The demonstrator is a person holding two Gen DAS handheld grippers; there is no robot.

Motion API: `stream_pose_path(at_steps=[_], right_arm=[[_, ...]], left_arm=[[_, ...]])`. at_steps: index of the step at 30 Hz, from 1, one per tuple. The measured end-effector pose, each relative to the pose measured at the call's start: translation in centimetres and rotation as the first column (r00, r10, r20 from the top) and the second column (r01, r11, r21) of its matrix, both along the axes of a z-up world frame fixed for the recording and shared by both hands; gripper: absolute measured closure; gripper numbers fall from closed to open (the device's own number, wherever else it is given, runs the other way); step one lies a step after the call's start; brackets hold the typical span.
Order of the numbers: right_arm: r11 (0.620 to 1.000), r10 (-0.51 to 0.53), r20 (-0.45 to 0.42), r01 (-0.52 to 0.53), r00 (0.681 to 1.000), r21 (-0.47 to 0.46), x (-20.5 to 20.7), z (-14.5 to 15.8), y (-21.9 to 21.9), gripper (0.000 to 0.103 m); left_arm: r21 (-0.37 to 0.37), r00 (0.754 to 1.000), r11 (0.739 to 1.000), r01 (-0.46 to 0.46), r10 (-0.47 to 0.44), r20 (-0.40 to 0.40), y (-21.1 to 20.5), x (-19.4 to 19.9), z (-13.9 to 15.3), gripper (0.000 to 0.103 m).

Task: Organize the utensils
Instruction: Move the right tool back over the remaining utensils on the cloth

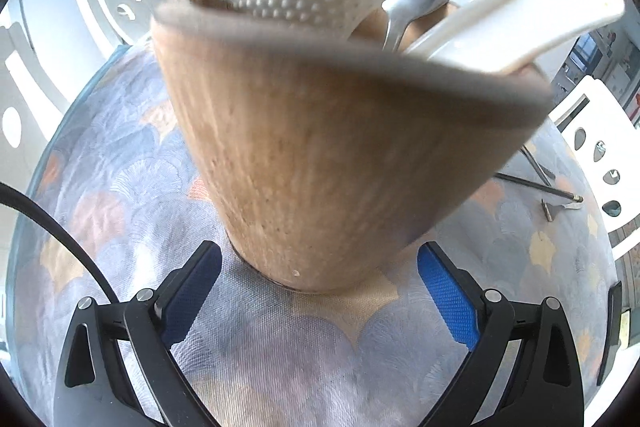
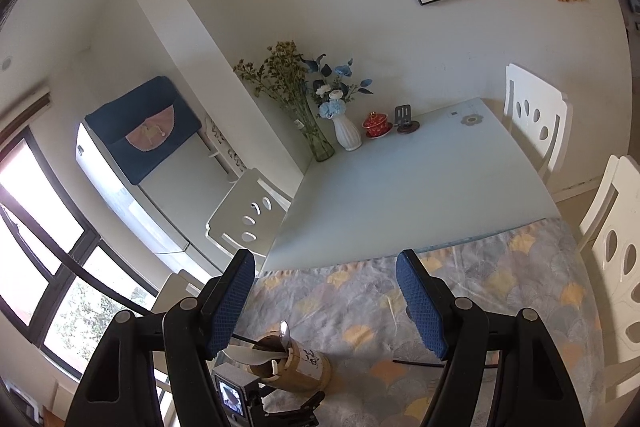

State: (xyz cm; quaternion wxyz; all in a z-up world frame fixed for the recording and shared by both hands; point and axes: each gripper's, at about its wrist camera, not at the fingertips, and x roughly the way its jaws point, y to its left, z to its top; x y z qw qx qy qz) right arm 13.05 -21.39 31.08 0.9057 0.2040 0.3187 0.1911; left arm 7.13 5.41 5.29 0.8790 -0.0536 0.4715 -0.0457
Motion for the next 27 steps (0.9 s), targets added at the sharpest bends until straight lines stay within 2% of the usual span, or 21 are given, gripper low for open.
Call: stream_pose_path(at_steps=[9, 15, 19, 27], right_arm=[[1.000, -0.004, 0.017, 0.004, 1.000, 0.024, -0.6, 0.2, -1.0, 0.032], [0.998, -0.005, 0.000, 0.005, 1.000, 0.059, -0.6, -0.4, -1.9, 0.032], [0.998, -0.011, 0.004, 0.010, 1.000, 0.055, -0.5, -0.4, -2.2, 0.031], [0.999, -0.014, -0.014, 0.014, 1.000, 0.052, 0.1, -1.1, -2.5, 0.031]], left_arm=[[0.003, 0.999, 1.000, -0.007, 0.007, 0.033, 0.6, -1.2, 3.1, 0.005], [0.006, 1.000, 1.000, -0.014, 0.014, 0.022, 1.2, -0.1, 3.0, 0.005], [0.015, 0.999, 1.000, -0.015, 0.014, 0.033, 0.0, 0.1, 2.5, 0.005], [0.050, 0.998, 0.998, -0.023, 0.021, 0.054, 0.4, 1.2, 1.7, 0.005]])
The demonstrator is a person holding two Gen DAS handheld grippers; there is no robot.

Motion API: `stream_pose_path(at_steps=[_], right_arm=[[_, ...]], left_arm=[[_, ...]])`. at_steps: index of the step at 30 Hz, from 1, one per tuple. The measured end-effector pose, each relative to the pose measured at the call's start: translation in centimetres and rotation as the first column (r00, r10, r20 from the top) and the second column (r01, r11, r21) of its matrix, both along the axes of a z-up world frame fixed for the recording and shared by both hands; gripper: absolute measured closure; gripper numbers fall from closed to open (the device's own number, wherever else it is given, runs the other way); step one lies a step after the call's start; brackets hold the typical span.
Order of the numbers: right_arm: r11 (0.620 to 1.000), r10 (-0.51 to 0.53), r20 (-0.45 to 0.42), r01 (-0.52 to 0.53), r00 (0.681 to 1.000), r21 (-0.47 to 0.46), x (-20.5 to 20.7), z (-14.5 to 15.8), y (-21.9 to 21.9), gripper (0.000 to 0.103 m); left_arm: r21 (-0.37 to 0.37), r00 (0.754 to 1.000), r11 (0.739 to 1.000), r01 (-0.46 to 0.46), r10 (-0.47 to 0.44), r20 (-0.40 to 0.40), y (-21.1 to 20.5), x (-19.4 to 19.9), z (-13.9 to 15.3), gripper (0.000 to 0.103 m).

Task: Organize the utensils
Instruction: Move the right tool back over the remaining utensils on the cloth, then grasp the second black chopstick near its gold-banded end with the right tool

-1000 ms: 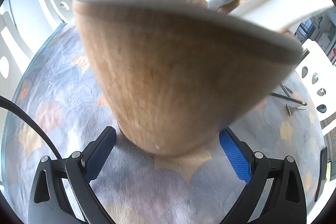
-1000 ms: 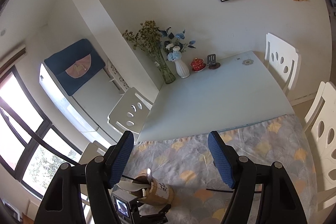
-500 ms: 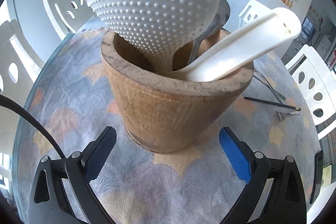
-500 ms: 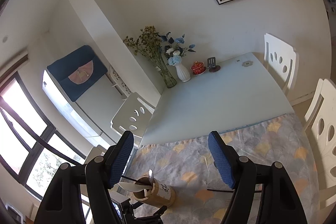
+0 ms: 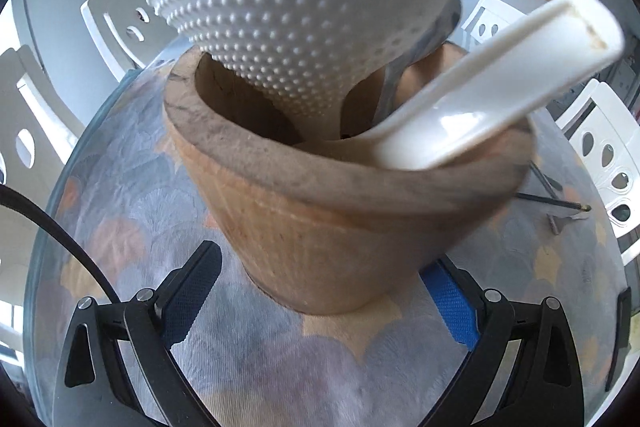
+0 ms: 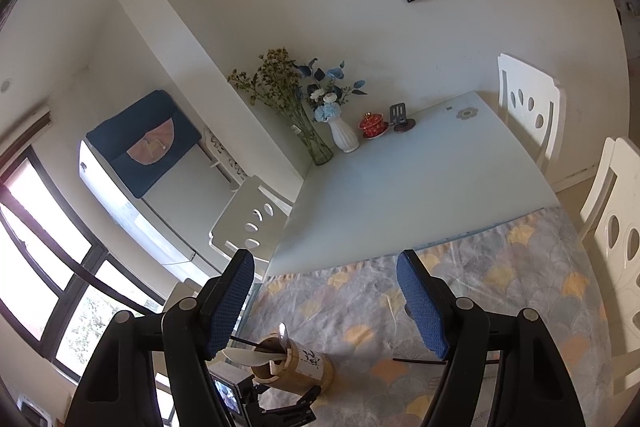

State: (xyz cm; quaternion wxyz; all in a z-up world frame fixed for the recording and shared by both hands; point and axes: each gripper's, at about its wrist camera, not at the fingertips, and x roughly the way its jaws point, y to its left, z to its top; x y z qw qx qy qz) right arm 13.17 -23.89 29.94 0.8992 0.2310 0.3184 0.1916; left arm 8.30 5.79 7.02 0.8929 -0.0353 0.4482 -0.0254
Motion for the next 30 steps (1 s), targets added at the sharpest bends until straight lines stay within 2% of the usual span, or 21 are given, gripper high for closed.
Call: stream_pose_path(at_steps=[3, 4, 7, 10, 11, 14, 16, 18, 23, 26, 30], right_arm=[[1.000, -0.002, -0.010, 0.002, 1.000, -0.013, 0.2, -0.3, 0.0, 0.031], [1.000, -0.003, -0.013, 0.003, 1.000, -0.014, 0.3, -0.4, 0.0, 0.031], [1.000, -0.006, -0.025, 0.006, 1.000, -0.013, 0.8, -0.9, -0.1, 0.031], [0.999, -0.012, -0.061, 0.008, 0.998, -0.052, 1.0, -1.9, 0.0, 0.030], [0.997, -0.017, -0.087, 0.011, 0.996, -0.073, 1.0, -2.8, 0.1, 0.025], [0.991, -0.012, -0.190, -0.014, 0.982, -0.133, 1.1, -7.0, 0.8, 0.023], [0.969, -0.020, -0.265, -0.047, 0.964, -0.244, 1.6, -10.4, 1.9, 0.023], [0.950, 0.009, -0.336, -0.113, 0.942, -0.291, 2.4, -13.5, 2.9, 0.024], [0.903, 0.105, -0.481, -0.287, 0.870, -0.321, 4.8, -19.8, 4.6, 0.029], [0.858, 0.146, -0.552, -0.383, 0.821, -0.342, 5.8, -22.4, 5.6, 0.042], [0.819, 0.144, -0.570, -0.420, 0.809, -0.390, 6.6, -24.6, 6.7, 0.047]], left_arm=[[-0.014, 1.000, 1.000, 0.000, 0.000, 0.018, 0.0, 0.4, -0.4, 0.005], [-0.012, 1.000, 1.000, 0.005, -0.004, 0.024, -0.1, 0.5, -0.5, 0.008], [0.016, 0.998, 1.000, 0.013, -0.014, 0.058, -0.7, 0.4, -0.8, 0.010], [0.011, 0.997, 1.000, 0.015, -0.016, 0.075, -0.6, 0.3, -1.0, 0.010], [0.010, 0.996, 1.000, 0.015, -0.016, 0.083, -0.2, 0.1, -1.0, 0.010], [0.010, 0.996, 1.000, 0.014, -0.014, 0.092, -0.1, 0.0, -1.2, 0.010], [0.002, 0.996, 1.000, 0.014, -0.014, 0.093, 0.2, 0.0, -1.2, 0.010], [0.002, 0.996, 1.000, 0.014, -0.014, 0.092, 0.6, -0.3, -1.3, 0.010], [0.001, 0.996, 1.000, 0.014, -0.014, 0.093, 0.7, -0.4, -1.5, 0.010], [-0.003, 0.995, 1.000, 0.013, -0.013, 0.096, 0.9, -0.6, -1.8, 0.010], [0.002, 0.995, 1.000, 0.011, -0.011, 0.097, 0.6, -0.8, -1.8, 0.010]])
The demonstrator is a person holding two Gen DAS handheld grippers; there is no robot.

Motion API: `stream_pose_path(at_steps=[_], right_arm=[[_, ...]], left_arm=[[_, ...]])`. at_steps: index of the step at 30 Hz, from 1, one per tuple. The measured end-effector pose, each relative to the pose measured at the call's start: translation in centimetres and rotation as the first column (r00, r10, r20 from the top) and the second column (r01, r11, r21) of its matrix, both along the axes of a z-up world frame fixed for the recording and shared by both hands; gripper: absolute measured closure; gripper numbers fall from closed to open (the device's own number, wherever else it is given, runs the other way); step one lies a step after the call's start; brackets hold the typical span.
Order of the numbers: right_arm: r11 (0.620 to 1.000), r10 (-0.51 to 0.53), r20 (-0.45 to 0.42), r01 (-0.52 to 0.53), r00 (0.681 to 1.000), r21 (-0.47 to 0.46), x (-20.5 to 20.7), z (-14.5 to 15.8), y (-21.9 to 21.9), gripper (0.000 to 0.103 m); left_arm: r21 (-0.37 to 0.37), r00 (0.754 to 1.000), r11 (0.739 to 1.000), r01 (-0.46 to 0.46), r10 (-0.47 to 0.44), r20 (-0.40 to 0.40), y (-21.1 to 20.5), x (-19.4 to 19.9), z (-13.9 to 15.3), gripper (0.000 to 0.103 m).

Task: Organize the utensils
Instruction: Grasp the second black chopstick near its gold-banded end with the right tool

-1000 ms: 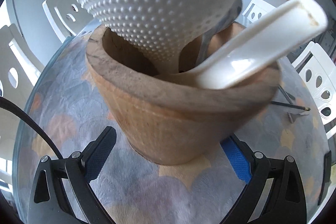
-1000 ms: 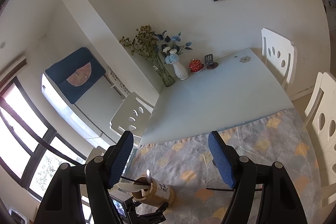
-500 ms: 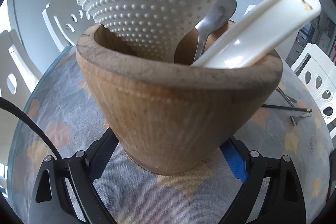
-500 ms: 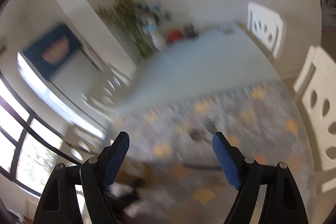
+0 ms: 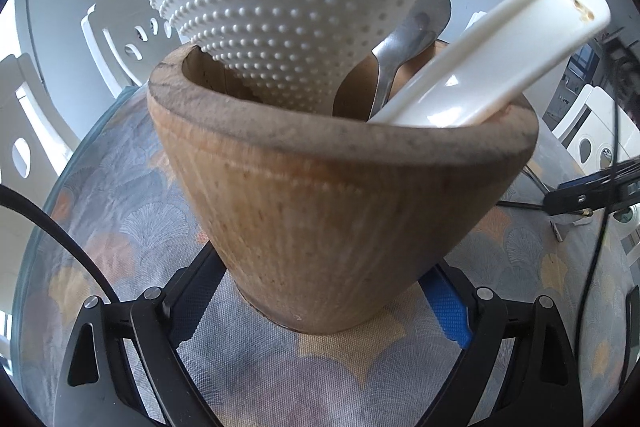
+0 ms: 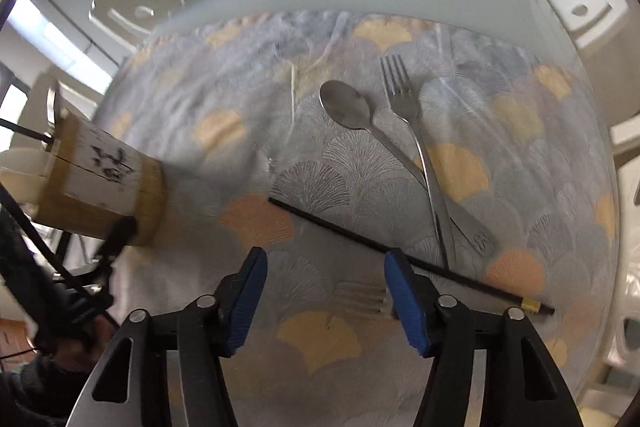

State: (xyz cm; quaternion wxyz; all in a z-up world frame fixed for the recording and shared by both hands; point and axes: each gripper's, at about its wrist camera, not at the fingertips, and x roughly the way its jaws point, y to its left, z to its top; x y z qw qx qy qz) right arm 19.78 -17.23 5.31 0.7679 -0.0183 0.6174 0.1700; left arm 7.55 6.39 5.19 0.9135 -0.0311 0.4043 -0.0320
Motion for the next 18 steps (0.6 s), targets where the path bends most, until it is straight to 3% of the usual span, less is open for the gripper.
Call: stream_pose_path(at_steps=[6, 11, 18], right_arm=[[0.964, 0.195, -0.007, -0.193, 0.981, -0.184, 1.4, -1.9, 2.9, 0.049], [0.937, 0.276, -0.060, -0.283, 0.959, -0.206, 2.6, -3.5, 3.8, 0.050], [0.936, 0.303, -0.052, -0.308, 0.951, -0.169, 3.7, -3.7, 3.5, 0.051]], left_arm=[[0.000, 1.000, 1.000, 0.000, 0.000, 0.000, -0.2, -0.1, -0.1, 0.010], [0.002, 1.000, 1.000, 0.000, 0.000, 0.001, -0.1, -0.2, -0.1, 0.010], [0.005, 1.000, 1.000, 0.000, 0.000, 0.000, -0.2, -0.1, -0.2, 0.010]])
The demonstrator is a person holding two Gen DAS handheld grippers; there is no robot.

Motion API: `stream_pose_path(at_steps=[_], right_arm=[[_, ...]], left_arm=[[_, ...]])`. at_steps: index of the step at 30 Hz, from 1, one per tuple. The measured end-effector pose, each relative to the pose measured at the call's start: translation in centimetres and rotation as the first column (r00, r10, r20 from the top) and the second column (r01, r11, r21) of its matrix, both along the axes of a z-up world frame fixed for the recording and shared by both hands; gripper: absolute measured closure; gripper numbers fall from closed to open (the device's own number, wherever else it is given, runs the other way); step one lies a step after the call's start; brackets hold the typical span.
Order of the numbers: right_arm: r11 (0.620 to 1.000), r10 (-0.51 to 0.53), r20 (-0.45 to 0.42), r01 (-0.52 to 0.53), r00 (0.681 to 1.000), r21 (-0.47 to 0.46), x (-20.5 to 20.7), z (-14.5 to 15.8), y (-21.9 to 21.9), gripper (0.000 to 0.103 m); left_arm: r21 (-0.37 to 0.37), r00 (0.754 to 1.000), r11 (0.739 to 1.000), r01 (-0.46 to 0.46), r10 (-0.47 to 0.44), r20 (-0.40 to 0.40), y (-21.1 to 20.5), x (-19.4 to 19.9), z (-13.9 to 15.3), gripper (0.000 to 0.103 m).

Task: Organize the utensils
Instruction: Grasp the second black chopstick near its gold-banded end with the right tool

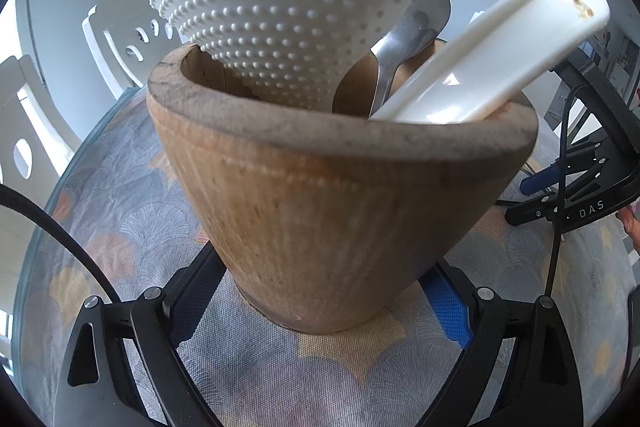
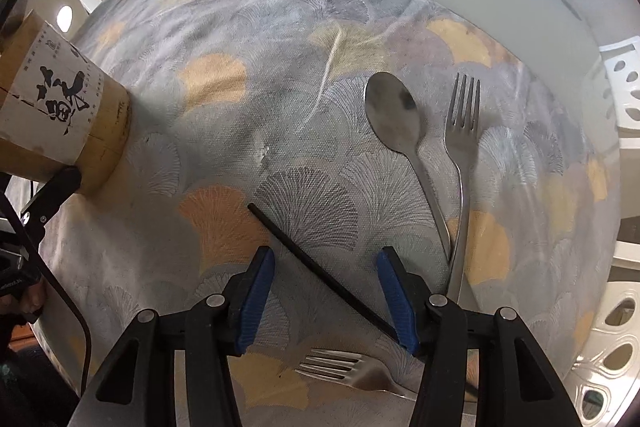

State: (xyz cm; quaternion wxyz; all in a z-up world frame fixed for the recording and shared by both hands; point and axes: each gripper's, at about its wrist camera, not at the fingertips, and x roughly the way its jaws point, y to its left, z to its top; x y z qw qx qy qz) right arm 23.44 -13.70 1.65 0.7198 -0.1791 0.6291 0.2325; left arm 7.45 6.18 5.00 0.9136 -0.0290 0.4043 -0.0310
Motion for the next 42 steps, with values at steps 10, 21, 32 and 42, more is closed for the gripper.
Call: stream_pose_path(at_steps=[10, 21, 32, 42], right_arm=[[0.998, 0.057, 0.024, -0.057, 0.998, 0.011, -1.0, 0.5, 1.6, 0.085], [0.996, -0.025, 0.176, 0.009, 0.984, 0.091, -1.5, 5.6, 0.9, 0.102], [0.987, -0.114, 0.036, 0.110, 0.993, 0.114, -1.5, 6.0, -2.5, 0.099], [0.966, -0.230, -0.192, 0.247, 0.954, 0.070, -6.0, 1.0, -8.9, 0.096]], left_arm=[[0.015, 1.000, 1.000, -0.001, 0.001, -0.008, -0.1, 0.5, -0.5, 0.010], [0.030, 1.000, 1.000, -0.001, 0.002, -0.013, -1.0, 1.0, -0.6, 0.010], [0.029, 1.000, 1.000, -0.001, 0.001, -0.013, -1.0, 1.1, -0.6, 0.010], [0.030, 1.000, 1.000, 0.000, 0.001, -0.013, -1.0, 1.0, -0.5, 0.010]])
